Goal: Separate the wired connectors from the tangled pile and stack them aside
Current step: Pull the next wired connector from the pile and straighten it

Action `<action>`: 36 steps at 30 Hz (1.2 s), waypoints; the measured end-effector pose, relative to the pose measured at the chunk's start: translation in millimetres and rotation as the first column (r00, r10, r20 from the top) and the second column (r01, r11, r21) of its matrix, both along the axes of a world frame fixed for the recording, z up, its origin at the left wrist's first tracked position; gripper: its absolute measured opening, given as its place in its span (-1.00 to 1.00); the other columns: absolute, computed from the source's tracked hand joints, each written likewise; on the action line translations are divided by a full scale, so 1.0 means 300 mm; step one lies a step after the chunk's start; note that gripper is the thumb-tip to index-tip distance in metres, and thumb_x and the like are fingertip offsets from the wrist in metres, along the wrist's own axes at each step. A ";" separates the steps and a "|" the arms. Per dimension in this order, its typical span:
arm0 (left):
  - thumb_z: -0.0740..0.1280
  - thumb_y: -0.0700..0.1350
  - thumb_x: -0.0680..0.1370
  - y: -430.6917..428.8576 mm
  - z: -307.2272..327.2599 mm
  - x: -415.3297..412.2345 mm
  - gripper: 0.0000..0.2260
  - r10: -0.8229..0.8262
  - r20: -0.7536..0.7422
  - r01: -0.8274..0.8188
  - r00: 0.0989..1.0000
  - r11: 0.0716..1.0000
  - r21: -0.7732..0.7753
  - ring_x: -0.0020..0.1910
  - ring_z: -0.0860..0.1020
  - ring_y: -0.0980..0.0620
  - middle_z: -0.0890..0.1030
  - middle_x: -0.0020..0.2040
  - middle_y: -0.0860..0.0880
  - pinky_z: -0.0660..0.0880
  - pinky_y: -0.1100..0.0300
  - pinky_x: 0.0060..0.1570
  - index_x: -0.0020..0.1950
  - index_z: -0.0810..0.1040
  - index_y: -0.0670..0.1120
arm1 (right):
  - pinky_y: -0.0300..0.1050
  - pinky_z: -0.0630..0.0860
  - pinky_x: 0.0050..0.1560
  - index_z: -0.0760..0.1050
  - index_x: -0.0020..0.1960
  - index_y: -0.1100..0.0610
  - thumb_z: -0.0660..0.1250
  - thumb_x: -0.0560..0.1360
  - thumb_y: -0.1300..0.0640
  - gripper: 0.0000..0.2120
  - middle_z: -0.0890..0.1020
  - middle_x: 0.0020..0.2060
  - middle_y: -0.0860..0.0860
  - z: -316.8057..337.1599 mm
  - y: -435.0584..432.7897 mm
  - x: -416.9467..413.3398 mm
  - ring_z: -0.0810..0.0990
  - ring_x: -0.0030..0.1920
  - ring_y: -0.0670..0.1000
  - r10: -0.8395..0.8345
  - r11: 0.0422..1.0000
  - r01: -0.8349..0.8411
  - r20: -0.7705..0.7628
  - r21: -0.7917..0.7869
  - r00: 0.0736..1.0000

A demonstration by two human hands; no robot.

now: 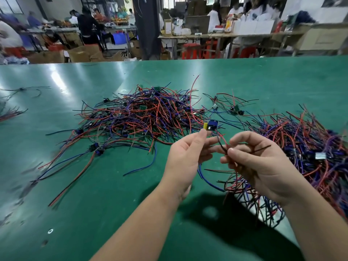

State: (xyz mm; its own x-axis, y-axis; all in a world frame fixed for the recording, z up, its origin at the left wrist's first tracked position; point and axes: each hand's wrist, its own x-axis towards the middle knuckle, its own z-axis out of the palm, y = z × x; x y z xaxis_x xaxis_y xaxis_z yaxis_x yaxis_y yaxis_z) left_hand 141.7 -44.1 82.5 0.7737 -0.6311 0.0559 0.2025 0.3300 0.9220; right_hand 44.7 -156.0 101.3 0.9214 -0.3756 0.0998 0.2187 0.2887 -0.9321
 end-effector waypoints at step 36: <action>0.47 -0.06 0.27 0.050 0.026 0.000 -0.77 -0.143 0.205 0.109 0.968 0.980 0.167 -0.54 0.55 0.06 0.65 -0.36 0.00 0.54 0.24 -0.48 -0.11 0.62 -0.10 | -0.29 0.53 -0.26 0.69 -0.18 0.05 0.46 0.20 0.07 -0.79 0.68 -0.26 0.03 0.002 0.000 0.000 0.63 -0.27 -0.06 -0.164 0.986 0.164 -0.025 0.021 0.986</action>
State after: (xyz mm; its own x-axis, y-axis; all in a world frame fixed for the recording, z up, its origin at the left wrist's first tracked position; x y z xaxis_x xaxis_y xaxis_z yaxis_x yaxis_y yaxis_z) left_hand 141.7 -29.1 90.4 0.6679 -0.7365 0.1071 0.0253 0.1662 0.9858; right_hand 44.8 -156.0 101.7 0.8492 -0.5235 0.0691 0.2436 0.2722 -0.9309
